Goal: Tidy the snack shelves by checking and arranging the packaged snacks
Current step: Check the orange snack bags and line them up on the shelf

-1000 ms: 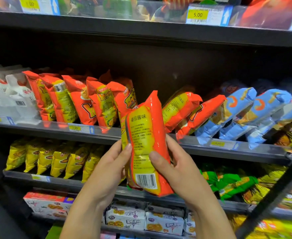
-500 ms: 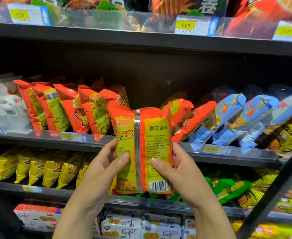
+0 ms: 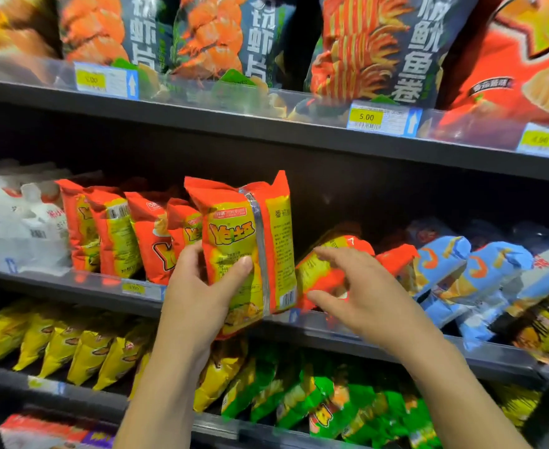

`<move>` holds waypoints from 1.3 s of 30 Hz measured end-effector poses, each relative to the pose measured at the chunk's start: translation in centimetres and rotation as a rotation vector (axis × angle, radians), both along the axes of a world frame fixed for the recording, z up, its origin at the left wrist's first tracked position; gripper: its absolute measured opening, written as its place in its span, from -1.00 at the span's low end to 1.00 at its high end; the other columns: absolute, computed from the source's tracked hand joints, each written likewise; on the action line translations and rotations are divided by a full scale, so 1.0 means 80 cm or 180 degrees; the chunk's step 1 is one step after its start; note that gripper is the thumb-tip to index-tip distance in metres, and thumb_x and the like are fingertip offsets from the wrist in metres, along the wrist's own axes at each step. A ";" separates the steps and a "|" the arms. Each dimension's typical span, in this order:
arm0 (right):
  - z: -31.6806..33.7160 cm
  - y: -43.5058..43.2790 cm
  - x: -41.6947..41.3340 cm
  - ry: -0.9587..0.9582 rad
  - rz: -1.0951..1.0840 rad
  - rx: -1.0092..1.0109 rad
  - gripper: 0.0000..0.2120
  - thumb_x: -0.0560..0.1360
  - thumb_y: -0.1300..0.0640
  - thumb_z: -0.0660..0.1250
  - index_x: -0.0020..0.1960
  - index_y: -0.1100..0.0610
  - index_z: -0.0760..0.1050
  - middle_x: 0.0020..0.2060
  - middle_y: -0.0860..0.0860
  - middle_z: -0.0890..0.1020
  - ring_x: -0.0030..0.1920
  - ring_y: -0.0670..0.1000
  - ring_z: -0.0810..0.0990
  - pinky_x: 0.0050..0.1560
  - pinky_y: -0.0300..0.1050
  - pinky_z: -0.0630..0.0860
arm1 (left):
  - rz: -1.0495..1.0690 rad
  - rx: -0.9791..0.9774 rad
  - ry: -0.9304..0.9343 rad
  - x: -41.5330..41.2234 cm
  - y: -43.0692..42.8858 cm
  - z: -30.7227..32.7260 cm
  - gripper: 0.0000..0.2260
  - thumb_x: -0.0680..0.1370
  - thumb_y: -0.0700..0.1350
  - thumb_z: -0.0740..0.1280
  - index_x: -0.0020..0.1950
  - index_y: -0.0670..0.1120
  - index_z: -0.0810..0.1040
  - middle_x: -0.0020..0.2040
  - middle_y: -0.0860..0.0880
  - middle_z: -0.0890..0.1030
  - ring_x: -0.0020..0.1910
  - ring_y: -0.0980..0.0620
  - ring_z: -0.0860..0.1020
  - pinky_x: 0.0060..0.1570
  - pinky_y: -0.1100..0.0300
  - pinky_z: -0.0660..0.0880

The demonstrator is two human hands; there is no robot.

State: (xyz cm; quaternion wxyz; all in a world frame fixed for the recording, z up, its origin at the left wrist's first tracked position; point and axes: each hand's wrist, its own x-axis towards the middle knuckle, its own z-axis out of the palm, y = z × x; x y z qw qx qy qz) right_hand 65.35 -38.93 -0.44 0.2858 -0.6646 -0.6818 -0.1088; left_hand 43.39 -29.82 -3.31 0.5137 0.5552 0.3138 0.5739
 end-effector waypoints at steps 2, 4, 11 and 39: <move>0.009 0.017 0.019 -0.1199 -0.0234 0.0182 -0.29 0.38 -0.09 0.60 0.47 0.04 0.49 0.34 0.04 0.60 0.30 0.18 0.56 0.18 0.23 0.59 | 0.0393 0.0197 0.0063 0.015 0.016 0.008 -0.56 0.49 0.04 0.58 0.32 0.13 0.52 0.16 0.13 0.71 0.14 0.11 0.68 0.16 -0.09 0.66; 0.014 0.035 0.037 -0.1865 -0.0475 -0.0005 -0.20 0.23 -0.04 0.69 0.42 0.09 0.54 0.31 0.16 0.62 0.25 0.30 0.61 0.05 0.26 0.64 | 0.0668 0.0408 0.0180 0.033 0.028 0.014 -0.55 0.48 0.04 0.59 0.28 0.15 0.49 0.14 0.16 0.67 0.14 0.11 0.65 0.18 -0.11 0.64; 0.016 0.072 0.078 -0.2794 -0.0897 -0.0600 -0.11 -0.03 0.08 0.73 0.29 0.07 0.61 0.20 0.17 0.66 0.12 0.33 0.66 -0.09 0.22 0.63 | 0.1410 0.0783 0.0795 0.100 0.049 0.008 -0.46 0.44 0.07 0.60 0.33 0.03 0.45 0.21 -0.01 0.43 0.29 -0.13 0.46 0.27 -0.15 0.49; 0.025 0.057 0.099 -0.2733 -0.0535 0.0308 -0.36 0.09 0.26 0.74 0.14 0.06 0.68 0.15 0.16 0.68 0.03 0.24 0.65 -0.24 0.10 0.56 | 0.1570 0.0279 0.1827 0.146 0.065 -0.057 -0.25 0.52 0.19 0.51 0.53 -0.16 0.29 0.39 -0.18 0.44 0.39 -0.21 0.44 0.23 -0.09 0.51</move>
